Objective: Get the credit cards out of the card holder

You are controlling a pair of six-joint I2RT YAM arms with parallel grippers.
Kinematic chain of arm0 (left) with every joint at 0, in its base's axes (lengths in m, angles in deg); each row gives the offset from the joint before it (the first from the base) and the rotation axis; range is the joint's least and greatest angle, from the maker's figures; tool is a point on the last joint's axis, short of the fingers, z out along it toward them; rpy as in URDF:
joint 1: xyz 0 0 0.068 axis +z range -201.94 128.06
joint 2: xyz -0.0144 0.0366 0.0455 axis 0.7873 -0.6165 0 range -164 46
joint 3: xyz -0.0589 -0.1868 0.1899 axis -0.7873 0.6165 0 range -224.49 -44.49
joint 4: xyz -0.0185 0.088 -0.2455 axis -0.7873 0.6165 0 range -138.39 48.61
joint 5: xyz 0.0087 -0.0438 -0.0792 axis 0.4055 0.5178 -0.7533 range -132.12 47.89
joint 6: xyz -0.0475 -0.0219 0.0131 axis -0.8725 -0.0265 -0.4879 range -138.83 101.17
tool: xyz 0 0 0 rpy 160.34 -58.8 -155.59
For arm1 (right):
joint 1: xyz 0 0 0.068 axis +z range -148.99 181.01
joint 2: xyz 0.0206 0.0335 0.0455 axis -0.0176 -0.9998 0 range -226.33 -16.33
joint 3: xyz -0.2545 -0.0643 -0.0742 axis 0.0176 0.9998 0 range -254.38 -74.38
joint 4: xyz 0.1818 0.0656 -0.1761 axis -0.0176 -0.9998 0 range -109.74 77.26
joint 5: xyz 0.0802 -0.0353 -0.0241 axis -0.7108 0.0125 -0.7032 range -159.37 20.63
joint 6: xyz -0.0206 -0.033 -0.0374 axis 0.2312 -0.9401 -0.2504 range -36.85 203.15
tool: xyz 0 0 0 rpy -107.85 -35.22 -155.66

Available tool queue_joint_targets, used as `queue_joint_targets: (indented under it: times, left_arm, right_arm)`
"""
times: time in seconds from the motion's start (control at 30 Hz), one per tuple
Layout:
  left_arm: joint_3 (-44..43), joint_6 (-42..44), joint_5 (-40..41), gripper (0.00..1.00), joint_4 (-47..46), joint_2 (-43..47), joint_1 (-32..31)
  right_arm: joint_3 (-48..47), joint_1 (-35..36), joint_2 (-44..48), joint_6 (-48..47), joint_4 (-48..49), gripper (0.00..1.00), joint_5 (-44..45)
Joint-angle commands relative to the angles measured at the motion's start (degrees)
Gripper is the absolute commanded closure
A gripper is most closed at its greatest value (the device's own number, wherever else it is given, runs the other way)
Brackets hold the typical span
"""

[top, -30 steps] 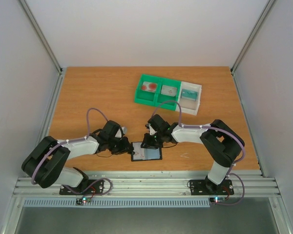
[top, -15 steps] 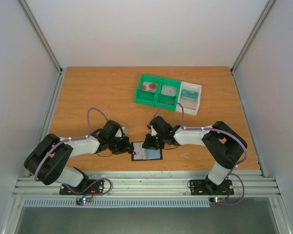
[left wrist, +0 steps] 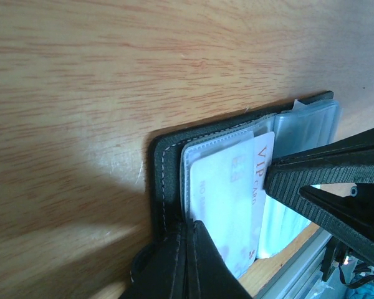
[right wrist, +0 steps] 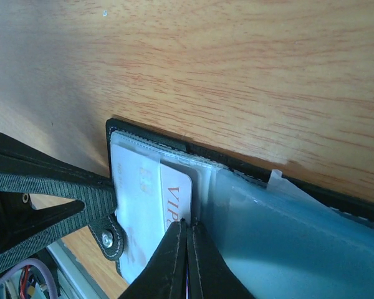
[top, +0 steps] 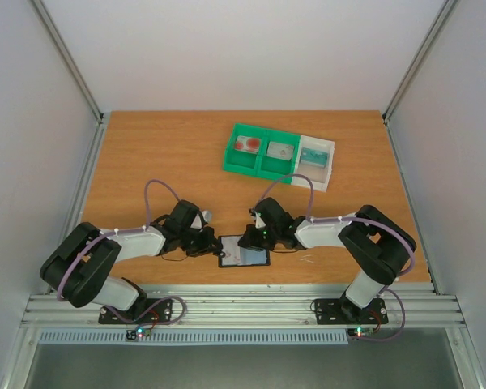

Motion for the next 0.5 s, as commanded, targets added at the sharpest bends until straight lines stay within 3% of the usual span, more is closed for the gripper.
queue_joint_targets:
  times: [0.0, 0.47]
  left_arm:
    - [1.77, 1.12, 3.22, 0.99, 0.57, -1.31, -0.44]
    - [1.79, 2.10, 4.07, 0.98, 2.07, -2.20, -0.49]
  right_arm:
    - [0.55, 0.31, 2.05, 1.28, 5.65, 0.99, -1.84]
    - [2.86, -1.97, 4.10, -1.64, 2.84, 0.99, 0.06]
